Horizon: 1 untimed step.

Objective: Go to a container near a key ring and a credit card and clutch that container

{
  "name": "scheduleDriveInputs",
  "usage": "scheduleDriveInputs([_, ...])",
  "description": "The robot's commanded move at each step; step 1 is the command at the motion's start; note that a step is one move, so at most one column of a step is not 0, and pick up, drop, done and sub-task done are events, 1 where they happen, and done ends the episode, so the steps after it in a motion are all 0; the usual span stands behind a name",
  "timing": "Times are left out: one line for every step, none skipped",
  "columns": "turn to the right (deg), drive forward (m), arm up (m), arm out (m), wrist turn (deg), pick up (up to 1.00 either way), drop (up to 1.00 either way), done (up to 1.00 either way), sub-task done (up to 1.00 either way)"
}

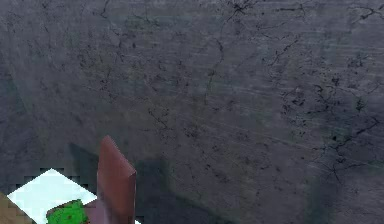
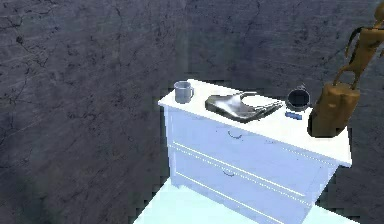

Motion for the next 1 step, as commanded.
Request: scheduleDriveInputs([-45.0, 0.0, 0.0, 0.0, 0.0, 0.0, 0.0, 0.0, 0.0])
